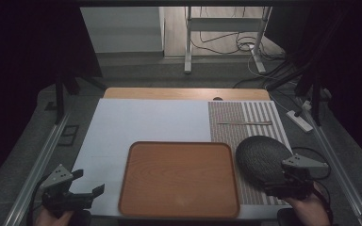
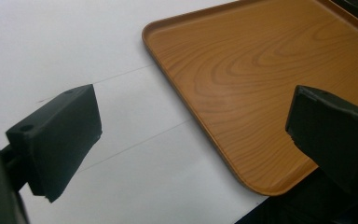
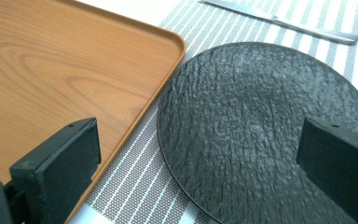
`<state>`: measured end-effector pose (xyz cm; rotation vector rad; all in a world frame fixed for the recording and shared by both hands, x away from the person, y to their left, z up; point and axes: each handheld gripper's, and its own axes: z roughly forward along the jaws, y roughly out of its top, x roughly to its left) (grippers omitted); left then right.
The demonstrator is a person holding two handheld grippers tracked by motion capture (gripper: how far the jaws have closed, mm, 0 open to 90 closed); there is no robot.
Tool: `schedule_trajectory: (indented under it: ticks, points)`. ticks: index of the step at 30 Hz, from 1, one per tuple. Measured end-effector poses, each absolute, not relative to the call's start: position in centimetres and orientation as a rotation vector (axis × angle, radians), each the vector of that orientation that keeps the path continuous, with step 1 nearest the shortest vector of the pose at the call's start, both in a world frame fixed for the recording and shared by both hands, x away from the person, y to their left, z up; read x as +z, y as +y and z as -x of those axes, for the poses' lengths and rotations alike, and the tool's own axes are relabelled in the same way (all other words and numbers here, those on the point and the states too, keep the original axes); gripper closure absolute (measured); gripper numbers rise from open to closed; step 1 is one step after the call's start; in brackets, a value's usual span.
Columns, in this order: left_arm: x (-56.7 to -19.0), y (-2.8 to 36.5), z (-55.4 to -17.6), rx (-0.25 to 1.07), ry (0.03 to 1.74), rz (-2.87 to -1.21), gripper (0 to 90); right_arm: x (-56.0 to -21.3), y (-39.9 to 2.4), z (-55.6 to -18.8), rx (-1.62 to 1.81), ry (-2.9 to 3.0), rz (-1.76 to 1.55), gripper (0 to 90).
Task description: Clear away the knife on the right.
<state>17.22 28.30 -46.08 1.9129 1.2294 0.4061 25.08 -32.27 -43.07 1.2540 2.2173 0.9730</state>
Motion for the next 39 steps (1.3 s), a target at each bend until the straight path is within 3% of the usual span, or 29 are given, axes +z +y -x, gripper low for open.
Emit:
schedule_trajectory:
  ticks: [39]
  points:
    - [-46.1,28.4,-17.3,0.398,1.241,-1.908,3.5,-44.3,-31.1,-32.0,0.964,2.298,-1.226,0.1]
